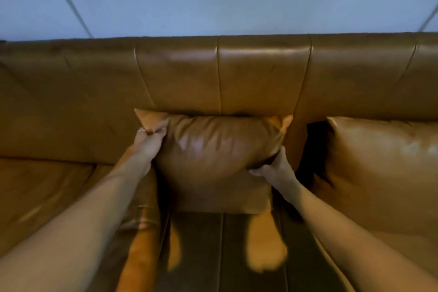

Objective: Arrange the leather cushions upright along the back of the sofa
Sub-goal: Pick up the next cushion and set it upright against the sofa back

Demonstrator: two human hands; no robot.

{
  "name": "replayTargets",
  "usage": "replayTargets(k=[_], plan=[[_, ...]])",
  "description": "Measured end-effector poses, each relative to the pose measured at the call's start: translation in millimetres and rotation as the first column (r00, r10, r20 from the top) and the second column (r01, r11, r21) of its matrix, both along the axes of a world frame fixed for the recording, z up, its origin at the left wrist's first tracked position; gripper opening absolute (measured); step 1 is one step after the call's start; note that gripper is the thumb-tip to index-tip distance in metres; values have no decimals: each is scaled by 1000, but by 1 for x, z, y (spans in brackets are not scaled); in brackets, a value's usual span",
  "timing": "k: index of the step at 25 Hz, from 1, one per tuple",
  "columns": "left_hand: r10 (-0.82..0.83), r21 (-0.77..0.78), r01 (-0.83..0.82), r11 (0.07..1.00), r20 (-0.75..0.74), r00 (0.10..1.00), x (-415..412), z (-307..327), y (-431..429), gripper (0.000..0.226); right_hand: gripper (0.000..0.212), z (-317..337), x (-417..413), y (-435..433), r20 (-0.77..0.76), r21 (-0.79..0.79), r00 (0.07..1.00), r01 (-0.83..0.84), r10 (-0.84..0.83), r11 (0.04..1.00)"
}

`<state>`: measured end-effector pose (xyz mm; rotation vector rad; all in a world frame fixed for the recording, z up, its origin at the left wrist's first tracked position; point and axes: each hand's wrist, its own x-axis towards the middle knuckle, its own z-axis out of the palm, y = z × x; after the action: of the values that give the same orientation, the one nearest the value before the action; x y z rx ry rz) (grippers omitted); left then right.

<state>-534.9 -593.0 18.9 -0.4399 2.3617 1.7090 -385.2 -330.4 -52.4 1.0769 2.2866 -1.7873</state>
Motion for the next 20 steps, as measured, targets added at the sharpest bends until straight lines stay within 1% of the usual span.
replayTargets(k=[1, 2, 4, 6, 8, 10, 13, 15, 17, 20], plan=[[-29, -82, 29, 996, 6, 1000, -6, -2, 0, 45, 99, 0, -2, -1, 19, 19, 1000, 2, -2, 1000], [-50, -173, 52, 983, 17, 999, -8, -5, 0, 50, 97, 0, -2, -2, 58, 35, 998, -1, -1, 999], [-89, -297, 88, 951, 8, 996, -7, -9, -3, 56, 102, 6, 0, -5, 156, 98, 988, -19, 3, 995], [-123, -339, 112, 934, -11, 992, -3, -14, -9, 60, 103, 8, -1, -7, 179, 127, 984, -6, -17, 992], [-146, -387, 121, 914, -37, 989, 0, -17, -13, 62, 102, 9, -1, -10, 148, 117, 988, 34, -51, 993], [-155, -437, 114, 892, -59, 986, 2, -18, -16, 59, 102, 7, -1, -15, 126, 117, 990, 40, -55, 992], [-145, -480, 105, 871, -46, 988, 3, -20, -20, 58, 98, 8, -1, -21, 119, 125, 992, 36, -51, 992], [-122, -460, 86, 884, -50, 991, 1, -21, -22, 56, 95, 10, 0, -22, 106, 122, 993, 42, -55, 992], [-109, -421, 56, 905, -102, 989, -1, -19, -21, 51, 94, 12, 2, -22, 86, 130, 994, 50, -62, 990], [-136, -441, 54, 896, -157, 978, -4, -19, -23, 50, 91, 7, 1, -23, 72, 121, 995, 53, -62, 991]])
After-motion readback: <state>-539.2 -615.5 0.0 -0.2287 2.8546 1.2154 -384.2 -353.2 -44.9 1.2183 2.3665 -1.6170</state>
